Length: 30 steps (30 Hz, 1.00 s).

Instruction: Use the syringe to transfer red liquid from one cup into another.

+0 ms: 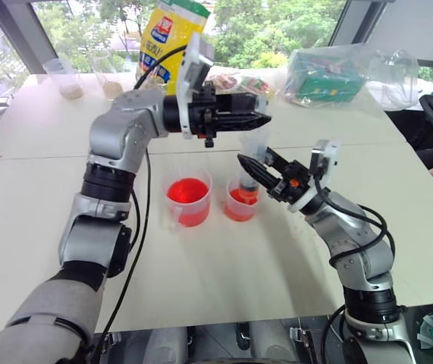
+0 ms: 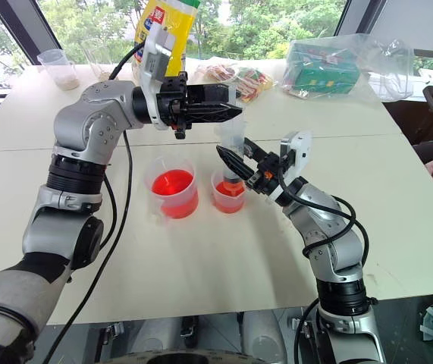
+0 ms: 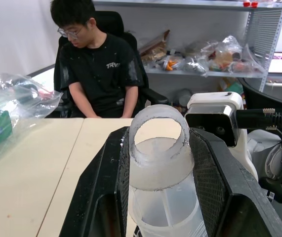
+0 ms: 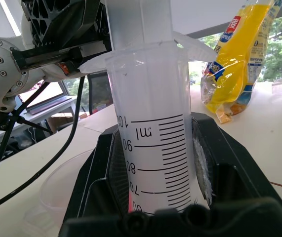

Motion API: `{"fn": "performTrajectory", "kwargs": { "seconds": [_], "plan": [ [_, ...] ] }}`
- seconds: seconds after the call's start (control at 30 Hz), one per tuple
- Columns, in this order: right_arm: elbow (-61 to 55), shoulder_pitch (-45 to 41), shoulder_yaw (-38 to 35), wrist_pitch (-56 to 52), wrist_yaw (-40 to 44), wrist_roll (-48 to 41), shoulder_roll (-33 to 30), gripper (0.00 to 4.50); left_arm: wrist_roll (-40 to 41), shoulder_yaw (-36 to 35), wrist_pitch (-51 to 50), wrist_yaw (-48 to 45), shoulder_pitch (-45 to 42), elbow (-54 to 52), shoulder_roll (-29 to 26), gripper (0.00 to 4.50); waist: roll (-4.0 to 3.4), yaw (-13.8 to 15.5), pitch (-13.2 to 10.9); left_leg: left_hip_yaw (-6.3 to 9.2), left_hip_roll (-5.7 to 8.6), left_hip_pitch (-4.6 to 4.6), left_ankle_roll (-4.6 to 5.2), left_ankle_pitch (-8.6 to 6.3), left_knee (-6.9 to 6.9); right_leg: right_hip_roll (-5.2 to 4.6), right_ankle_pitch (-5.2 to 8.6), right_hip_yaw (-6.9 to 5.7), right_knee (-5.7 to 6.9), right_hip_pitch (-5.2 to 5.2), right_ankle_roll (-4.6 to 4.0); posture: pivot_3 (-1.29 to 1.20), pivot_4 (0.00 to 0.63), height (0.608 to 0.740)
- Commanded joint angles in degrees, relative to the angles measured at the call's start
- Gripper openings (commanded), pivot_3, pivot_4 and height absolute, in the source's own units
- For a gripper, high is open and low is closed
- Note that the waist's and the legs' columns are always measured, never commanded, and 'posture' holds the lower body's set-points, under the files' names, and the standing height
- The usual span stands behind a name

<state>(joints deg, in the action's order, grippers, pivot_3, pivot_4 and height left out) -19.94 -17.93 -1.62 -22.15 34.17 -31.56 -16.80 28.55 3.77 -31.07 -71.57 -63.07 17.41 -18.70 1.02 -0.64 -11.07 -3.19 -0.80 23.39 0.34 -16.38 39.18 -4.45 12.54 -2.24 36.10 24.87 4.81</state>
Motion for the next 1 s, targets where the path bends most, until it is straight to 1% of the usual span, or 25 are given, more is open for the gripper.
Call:
{"fn": "performTrajectory", "kwargs": {
  "seconds": [0.03,0.43,1.0],
  "plan": [
    [-2.7,-2.5,-1.2,0.9,-0.8,-0.9,-0.1,1.43,0.5,2.1,-1.0,-1.5,0.8,-2.8,0.7,1.24,0.00,0.0,0.0,0.00,0.00,0.00,0.00,0.00,0.00,0.00,0.00,0.00,0.00,0.00,0.00,0.00,0.150,0.740],
    [-4.3,-5.5,-2.7,-0.7,-2.1,-2.6,-0.2,1.43,0.8,3.2,-2.7,-1.3,3.5,-6.0,1.2,1.24,0.00,0.0,0.0,0.00,0.00,0.00,0.00,0.00,0.01,0.00,0.00,0.00,0.00,0.00,0.00,0.00,0.150,0.740],
    [-5.8,-6.5,-3.1,-2.4,-3.0,-3.7,-0.5,1.43,0.8,4.0,-3.9,-0.6,5.5,-7.8,1.5,1.24,0.00,0.0,0.0,0.00,0.00,0.00,0.00,0.00,0.00,0.00,0.00,0.00,0.00,0.00,0.00,0.00,0.150,0.740]
  ]
}}
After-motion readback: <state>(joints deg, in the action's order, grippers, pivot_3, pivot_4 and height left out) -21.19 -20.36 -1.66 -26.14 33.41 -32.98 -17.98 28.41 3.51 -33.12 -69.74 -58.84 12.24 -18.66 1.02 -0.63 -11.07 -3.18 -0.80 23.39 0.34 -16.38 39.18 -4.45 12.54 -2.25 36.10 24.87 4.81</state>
